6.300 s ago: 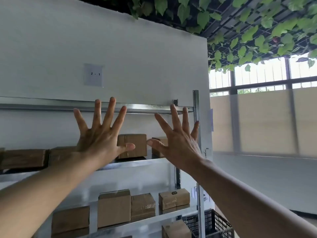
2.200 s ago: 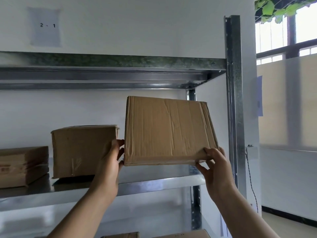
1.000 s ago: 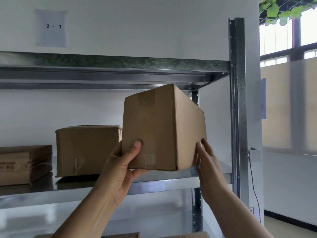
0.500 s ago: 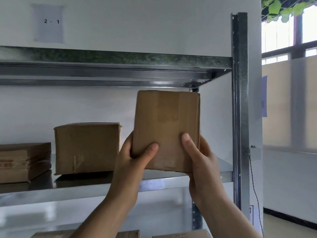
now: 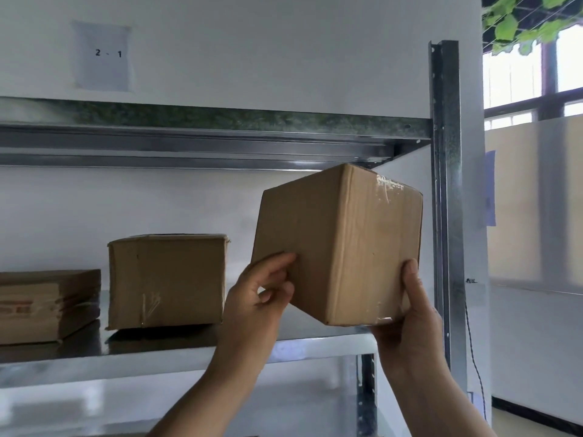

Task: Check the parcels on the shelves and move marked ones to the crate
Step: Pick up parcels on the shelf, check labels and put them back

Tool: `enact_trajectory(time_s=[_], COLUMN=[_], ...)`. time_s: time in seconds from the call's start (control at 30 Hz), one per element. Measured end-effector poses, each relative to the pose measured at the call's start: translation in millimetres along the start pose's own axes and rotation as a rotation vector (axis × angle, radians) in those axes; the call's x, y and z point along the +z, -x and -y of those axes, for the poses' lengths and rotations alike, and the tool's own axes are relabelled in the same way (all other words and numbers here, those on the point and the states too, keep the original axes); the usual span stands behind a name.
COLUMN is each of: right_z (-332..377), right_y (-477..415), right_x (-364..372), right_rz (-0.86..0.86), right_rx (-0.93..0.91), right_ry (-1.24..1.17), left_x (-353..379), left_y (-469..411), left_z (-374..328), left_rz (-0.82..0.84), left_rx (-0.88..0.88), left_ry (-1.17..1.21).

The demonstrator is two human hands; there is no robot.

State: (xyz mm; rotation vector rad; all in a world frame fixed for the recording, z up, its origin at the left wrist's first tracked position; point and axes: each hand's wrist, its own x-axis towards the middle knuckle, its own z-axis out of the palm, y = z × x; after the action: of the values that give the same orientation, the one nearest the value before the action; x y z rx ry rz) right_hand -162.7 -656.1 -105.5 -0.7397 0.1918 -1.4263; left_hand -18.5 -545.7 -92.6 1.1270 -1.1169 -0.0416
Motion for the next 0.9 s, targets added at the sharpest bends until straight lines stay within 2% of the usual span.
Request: enact_trajectory(time_s=[0.13, 0.33, 0.43, 0.53, 0.67, 0.77, 0.9], right_z=[1.1, 4.8, 5.8, 7.2, 6.4, 5.0, 5.0], right_y=[1.0, -2.9, -4.4, -5.1, -9.1, -11.3, -12.7], right_x=[-4.7, -15.3, -19.2, -21.6, -23.9, -24.6, -25.6], right_rz=[0.057, 0.088, 0.104, 0.137, 0.189, 0.208, 0.214], right_rx=[0.056, 0.167, 0.210, 0.247, 0.319, 0.355, 0.390], right_ry=[-0.029, -0.089, -0.110, -0.142, -0.157, -0.160, -0.143], left_x=[-6.9, -29.2, -41.5, -57.9, -59.9, -64.5, -69.9], left_y=[-12.9, -35.7, -44.7, -49.3, -44.2, -41.4, -39.2], left_z=[5.8, 1.5, 0.8, 7.2, -0.2, 3.7, 3.3], left_rz=[-0.063, -0.183, -0.210, -0.131, -0.063, 0.061, 0.103], left_rx=[0.052, -0.052, -0.197, -0.372, -0.417, -0.459, -0.516], left_ry=[-0.143, -0.308, -0.198, 0.030, 0.217, 0.321, 0.454])
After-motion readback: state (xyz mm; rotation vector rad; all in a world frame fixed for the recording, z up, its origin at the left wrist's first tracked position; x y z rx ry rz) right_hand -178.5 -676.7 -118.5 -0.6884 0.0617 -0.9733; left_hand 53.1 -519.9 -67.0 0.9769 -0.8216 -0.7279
